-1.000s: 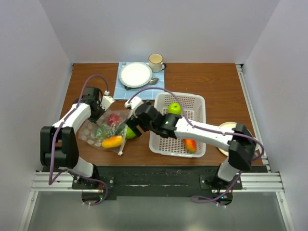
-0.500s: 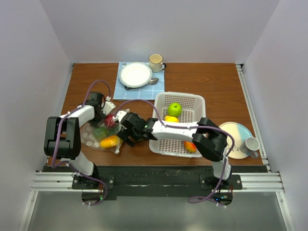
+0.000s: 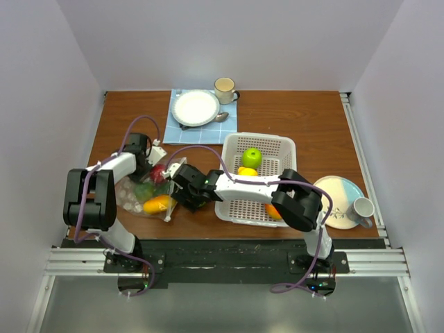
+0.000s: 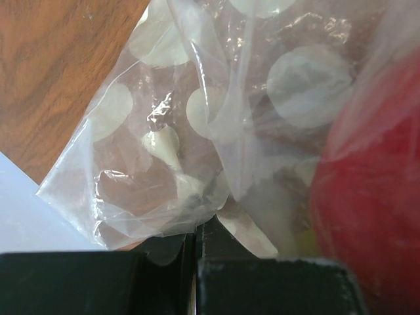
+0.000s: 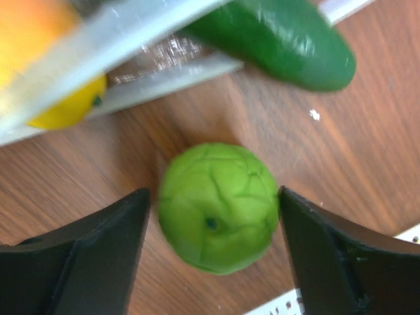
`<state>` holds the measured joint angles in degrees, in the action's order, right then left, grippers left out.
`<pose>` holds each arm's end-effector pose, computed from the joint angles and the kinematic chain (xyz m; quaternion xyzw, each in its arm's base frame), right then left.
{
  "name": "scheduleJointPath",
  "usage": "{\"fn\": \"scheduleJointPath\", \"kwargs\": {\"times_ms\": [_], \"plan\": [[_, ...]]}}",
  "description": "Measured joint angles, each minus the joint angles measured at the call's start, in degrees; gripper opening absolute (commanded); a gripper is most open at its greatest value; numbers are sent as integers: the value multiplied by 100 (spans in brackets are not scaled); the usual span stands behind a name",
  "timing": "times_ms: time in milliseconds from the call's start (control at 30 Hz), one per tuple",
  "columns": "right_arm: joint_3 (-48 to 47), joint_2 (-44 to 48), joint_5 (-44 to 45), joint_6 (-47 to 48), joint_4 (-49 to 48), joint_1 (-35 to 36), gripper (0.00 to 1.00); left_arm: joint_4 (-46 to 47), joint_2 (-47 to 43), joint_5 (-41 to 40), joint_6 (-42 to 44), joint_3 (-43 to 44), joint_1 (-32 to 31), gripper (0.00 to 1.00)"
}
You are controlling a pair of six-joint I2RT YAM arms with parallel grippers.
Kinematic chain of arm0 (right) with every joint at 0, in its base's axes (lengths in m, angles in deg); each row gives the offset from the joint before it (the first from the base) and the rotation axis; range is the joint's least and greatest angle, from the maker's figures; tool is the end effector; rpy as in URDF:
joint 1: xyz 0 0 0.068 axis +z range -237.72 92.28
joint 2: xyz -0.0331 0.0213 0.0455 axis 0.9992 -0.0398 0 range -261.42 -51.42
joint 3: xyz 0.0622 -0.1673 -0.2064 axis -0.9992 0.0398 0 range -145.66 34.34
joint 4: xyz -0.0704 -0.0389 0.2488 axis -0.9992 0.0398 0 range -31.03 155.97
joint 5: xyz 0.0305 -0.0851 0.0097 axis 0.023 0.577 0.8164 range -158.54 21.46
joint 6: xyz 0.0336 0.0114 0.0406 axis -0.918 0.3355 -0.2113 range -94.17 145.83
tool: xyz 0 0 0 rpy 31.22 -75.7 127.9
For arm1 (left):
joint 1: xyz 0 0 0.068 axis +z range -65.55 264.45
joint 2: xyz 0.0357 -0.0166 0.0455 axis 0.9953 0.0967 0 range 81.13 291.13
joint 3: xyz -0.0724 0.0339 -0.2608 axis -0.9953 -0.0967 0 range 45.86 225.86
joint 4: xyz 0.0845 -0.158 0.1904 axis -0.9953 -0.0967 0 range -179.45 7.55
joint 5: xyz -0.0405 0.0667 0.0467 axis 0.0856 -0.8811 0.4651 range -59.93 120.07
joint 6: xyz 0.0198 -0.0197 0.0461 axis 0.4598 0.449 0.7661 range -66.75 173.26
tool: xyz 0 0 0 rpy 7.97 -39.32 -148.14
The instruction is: Open the zip-top bag and remove the fake food
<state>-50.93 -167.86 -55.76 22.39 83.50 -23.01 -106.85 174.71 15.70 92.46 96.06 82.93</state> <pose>0.1948 0.3941 0.1845 -0.4557 0.8338 0.0761 0.3023 0.2969 0.0010 0.1518 0.3162 0.9211 0.1779 0.1412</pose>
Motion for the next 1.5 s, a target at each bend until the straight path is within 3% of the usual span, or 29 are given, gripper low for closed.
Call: {"fn": "scheduleJointPath", "kwargs": {"times_ms": [33, 133, 400, 600, 700, 733, 800, 833, 900, 1167, 1500], "plan": [[0, -7, 17, 7, 72, 0, 53, 2, -13, 2, 4, -2, 0, 0], [-35, -15, 101, 26, 205, 0, 28, -2, -66, 2, 7, -24, 0, 0], [-61, 407, 627, 42, 308, -48, 26, 24, -136, -59, 48, -33, 2, 0], [221, 2138, 1729, -501, 133, -874, 22, -450, -289, -197, 48, 752, -26, 0], [643, 2739, 2415, -940, 157, -1589, 36, -625, -608, -262, 46, 1207, -162, 0], [839, 2850, 2638, -1108, 247, -1832, 59, -693, -723, -264, 46, 1296, -223, 0], [1169, 2868, 2872, -1331, 426, -2085, 73, -883, -957, -256, 39, 1434, -376, 0], [1329, 2820, 2907, -1412, 529, -2131, 89, -984, -1054, -243, 35, 1475, -448, 0], [1545, 2653, 2914, -1513, 741, -2118, 99, -1156, -1187, -225, 20, 1495, -575, 0], [1541, 2636, 2444, -1237, 616, -1856, 99, -1281, -1198, -280, -59, 1001, -688, 0], [828, 2444, 831, 304, -529, -369, 98, -455, -446, -643, 101, 129, -623, 0]]}}
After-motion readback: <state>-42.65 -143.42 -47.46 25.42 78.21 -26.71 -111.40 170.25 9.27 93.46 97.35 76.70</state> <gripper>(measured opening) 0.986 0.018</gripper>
